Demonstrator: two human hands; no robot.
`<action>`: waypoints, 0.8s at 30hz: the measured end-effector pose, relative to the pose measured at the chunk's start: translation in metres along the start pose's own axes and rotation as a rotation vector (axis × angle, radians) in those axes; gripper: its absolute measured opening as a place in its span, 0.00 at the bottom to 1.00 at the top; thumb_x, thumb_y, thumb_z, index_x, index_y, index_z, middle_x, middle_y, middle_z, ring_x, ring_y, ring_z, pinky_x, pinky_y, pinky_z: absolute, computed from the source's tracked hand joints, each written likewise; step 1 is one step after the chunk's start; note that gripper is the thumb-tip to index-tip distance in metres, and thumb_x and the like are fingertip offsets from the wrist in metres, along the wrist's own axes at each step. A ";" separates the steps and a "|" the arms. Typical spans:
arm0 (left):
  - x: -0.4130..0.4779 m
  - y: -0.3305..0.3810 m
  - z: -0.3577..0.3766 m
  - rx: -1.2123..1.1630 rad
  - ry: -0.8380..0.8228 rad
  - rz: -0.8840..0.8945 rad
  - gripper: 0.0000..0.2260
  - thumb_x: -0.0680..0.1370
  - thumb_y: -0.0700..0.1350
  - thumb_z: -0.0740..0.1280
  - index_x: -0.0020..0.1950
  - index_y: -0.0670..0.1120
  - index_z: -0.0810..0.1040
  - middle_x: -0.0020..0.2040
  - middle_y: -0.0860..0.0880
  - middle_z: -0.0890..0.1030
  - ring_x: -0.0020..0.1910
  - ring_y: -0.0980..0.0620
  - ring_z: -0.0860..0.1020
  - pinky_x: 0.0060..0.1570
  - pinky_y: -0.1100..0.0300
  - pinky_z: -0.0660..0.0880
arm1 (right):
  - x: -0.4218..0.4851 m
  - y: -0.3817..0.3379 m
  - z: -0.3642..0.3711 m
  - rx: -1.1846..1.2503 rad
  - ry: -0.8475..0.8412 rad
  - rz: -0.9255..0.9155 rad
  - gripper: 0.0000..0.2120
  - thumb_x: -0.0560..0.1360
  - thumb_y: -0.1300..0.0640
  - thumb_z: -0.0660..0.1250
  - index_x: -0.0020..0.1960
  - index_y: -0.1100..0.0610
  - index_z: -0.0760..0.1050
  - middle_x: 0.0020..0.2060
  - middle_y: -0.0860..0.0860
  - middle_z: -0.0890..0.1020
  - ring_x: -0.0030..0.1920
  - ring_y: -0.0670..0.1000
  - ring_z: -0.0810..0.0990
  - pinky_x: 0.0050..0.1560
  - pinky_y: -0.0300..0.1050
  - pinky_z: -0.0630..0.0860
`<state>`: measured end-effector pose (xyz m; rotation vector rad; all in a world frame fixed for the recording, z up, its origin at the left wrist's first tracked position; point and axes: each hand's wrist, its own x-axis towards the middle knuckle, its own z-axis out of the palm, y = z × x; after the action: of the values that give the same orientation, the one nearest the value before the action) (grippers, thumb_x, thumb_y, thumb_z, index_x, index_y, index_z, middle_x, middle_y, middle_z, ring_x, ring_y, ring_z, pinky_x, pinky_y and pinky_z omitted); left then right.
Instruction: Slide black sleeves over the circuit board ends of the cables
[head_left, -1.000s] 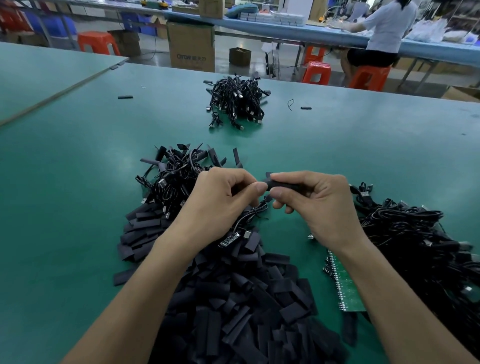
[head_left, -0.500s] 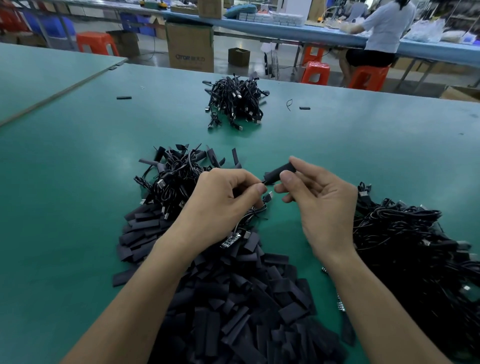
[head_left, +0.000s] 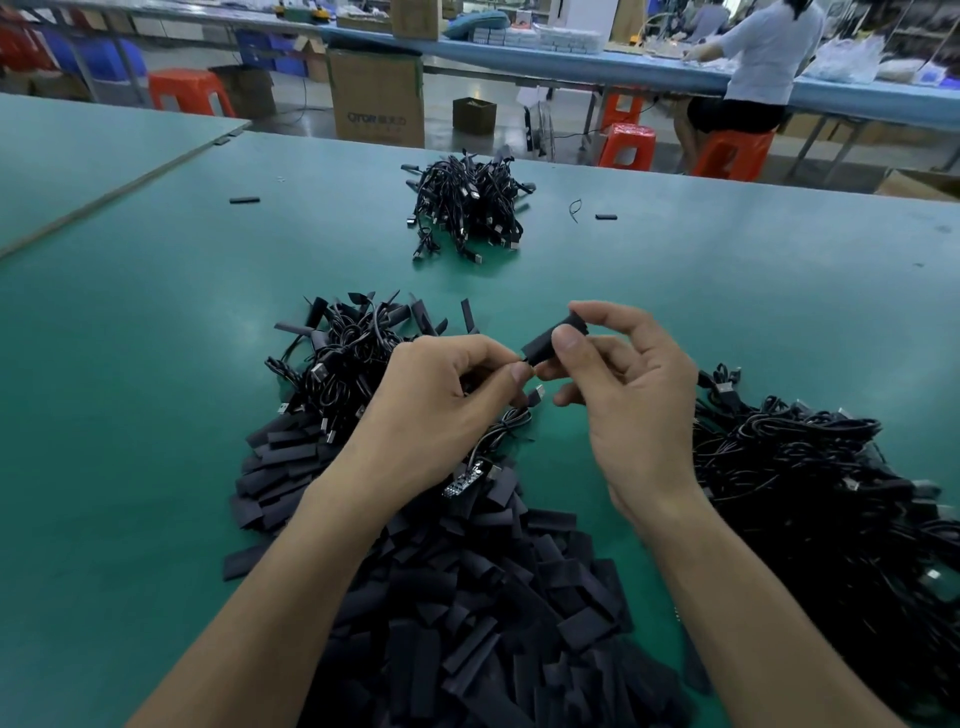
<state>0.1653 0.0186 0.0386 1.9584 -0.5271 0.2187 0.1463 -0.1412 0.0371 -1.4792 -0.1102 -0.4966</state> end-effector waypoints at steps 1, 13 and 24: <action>0.000 0.000 -0.003 0.032 0.012 -0.002 0.04 0.77 0.52 0.72 0.47 0.53 0.85 0.37 0.59 0.84 0.32 0.64 0.77 0.34 0.69 0.71 | 0.001 -0.003 0.000 0.020 0.000 0.010 0.08 0.77 0.61 0.71 0.51 0.49 0.78 0.37 0.54 0.86 0.38 0.53 0.86 0.35 0.38 0.78; 0.005 -0.015 -0.016 0.131 0.055 -0.154 0.05 0.73 0.52 0.76 0.42 0.54 0.83 0.34 0.60 0.82 0.32 0.62 0.79 0.33 0.71 0.74 | 0.021 -0.027 -0.004 0.223 0.148 0.056 0.08 0.79 0.63 0.68 0.56 0.55 0.75 0.37 0.55 0.86 0.40 0.55 0.86 0.41 0.43 0.81; 0.010 -0.046 -0.033 0.163 0.538 -0.278 0.16 0.78 0.52 0.72 0.64 0.52 0.75 0.38 0.58 0.80 0.34 0.65 0.79 0.35 0.74 0.71 | -0.010 0.022 -0.007 -0.882 -0.770 0.137 0.31 0.70 0.51 0.77 0.70 0.39 0.71 0.55 0.44 0.75 0.50 0.44 0.76 0.56 0.41 0.75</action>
<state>0.1972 0.0618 0.0193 1.9945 0.1164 0.6026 0.1439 -0.1447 0.0127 -2.4669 -0.4308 0.2147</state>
